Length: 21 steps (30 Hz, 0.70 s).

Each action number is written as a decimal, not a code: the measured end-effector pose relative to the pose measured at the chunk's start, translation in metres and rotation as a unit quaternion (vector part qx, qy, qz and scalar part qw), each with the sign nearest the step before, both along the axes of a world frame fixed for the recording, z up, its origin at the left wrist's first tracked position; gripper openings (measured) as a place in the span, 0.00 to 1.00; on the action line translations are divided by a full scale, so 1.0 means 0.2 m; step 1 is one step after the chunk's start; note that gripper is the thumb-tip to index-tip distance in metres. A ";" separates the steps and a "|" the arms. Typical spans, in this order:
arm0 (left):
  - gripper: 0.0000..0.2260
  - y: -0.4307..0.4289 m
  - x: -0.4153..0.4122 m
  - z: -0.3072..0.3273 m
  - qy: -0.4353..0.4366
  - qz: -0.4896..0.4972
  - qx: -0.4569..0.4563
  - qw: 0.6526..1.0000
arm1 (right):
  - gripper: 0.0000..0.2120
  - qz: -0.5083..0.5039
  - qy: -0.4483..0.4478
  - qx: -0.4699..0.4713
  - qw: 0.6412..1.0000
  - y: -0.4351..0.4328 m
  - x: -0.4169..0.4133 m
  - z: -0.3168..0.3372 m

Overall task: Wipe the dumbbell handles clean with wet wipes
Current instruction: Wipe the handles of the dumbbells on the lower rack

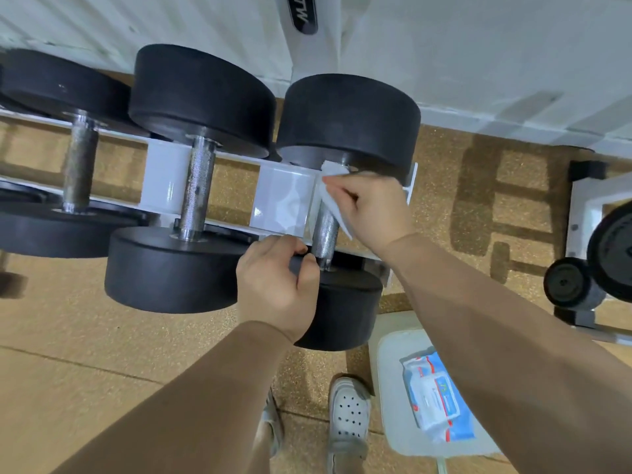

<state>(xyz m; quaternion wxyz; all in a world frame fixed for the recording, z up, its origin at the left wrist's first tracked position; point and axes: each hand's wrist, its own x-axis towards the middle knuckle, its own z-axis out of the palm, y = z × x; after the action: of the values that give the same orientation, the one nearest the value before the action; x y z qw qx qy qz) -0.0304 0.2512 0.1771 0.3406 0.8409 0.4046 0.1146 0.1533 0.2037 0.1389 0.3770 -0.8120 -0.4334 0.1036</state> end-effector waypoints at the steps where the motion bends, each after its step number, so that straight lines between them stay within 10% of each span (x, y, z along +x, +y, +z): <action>1: 0.16 0.00 0.00 0.00 -0.001 0.000 0.000 1.000 | 0.09 -0.028 0.010 0.007 1.000 0.01 0.01 0.00; 8: 0.15 0.01 0.00 0.00 0.000 -0.009 0.000 1.000 | 0.10 0.158 0.046 -0.043 0.985 -0.16 -0.10 -0.03; 15: 0.14 0.00 0.00 0.00 -0.014 -0.005 0.001 1.000 | 0.09 -0.054 0.089 0.002 0.995 0.01 -0.02 -0.04; 21: 0.12 0.01 0.00 -0.02 -0.022 -0.007 0.014 1.000 | 0.10 0.102 0.150 -0.038 0.983 -0.17 -0.12 -0.05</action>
<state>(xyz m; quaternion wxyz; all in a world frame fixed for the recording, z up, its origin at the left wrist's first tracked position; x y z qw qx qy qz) -0.0308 0.2525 0.1729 0.3383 0.8457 0.3898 0.1360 0.1291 0.1694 0.1283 0.3939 -0.7528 -0.4477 0.2789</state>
